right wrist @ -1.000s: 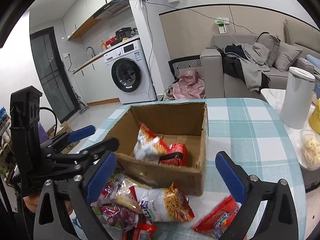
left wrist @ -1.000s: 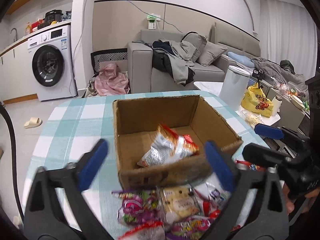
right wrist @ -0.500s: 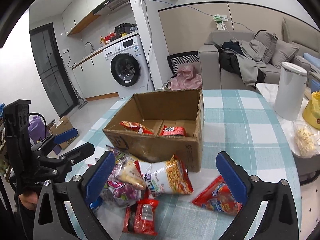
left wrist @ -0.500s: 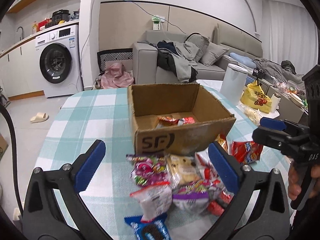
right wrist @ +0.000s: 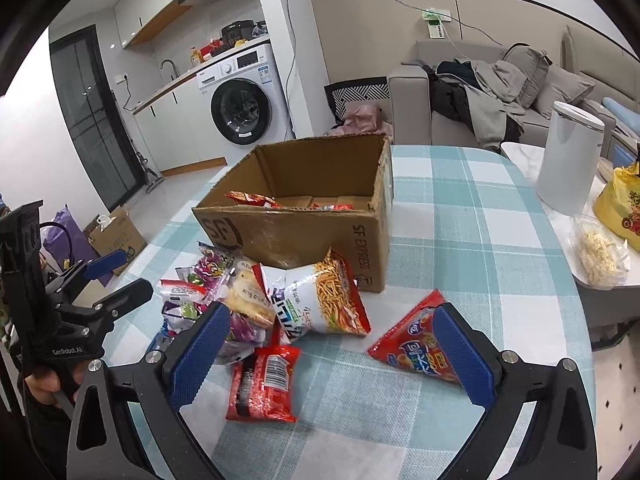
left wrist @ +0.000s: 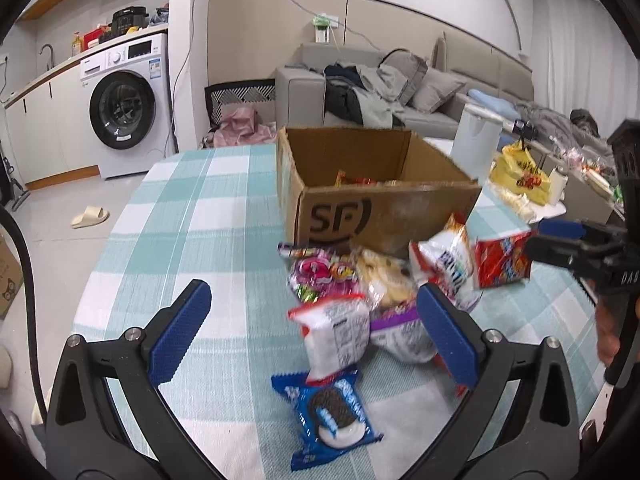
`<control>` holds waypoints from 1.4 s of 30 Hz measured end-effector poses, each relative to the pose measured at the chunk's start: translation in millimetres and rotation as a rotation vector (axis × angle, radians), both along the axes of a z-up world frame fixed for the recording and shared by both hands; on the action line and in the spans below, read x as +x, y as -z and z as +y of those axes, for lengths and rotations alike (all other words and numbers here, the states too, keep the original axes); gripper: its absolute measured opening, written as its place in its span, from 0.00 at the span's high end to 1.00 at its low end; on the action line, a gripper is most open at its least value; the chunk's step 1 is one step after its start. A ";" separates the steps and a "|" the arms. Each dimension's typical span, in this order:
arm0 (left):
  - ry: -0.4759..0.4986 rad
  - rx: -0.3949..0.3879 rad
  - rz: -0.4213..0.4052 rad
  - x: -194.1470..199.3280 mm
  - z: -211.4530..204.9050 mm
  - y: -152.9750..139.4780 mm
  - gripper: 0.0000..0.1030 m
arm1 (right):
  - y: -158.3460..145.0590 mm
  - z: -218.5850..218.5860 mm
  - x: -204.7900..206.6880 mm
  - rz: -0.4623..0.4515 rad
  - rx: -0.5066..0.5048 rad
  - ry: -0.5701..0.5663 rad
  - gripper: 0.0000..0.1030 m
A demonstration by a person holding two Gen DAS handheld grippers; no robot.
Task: Organize snacks
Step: 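Withdraw both open tools from the box back toward the snack pile, then grasp the red triangular chip bag with the right tool while the left tool grasps the blue Oreo pack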
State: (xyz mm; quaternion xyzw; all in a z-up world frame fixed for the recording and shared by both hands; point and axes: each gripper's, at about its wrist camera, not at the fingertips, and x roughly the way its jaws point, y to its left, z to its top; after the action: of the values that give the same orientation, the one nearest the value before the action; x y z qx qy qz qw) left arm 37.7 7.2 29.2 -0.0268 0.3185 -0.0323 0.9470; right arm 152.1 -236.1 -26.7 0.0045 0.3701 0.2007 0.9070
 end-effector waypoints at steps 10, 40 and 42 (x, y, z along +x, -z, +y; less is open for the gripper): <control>-0.023 -0.029 0.072 -2.5 4.3 27.2 0.01 | 11.5 -12.2 10.3 0.051 -0.037 0.019 0.00; 0.001 -0.004 0.226 19.3 1.3 72.2 0.01 | 82.6 -36.3 60.6 0.204 -0.098 0.182 0.01; -0.006 -0.011 0.235 18.8 2.3 76.4 0.01 | 85.8 -35.3 61.9 0.203 -0.124 0.184 0.01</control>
State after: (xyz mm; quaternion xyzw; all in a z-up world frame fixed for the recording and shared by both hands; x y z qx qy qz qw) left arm 56.5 9.5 -47.2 -0.0363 0.4270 -0.0279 0.9031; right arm 214.0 -271.3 -112.5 0.0027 0.4696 0.0921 0.8780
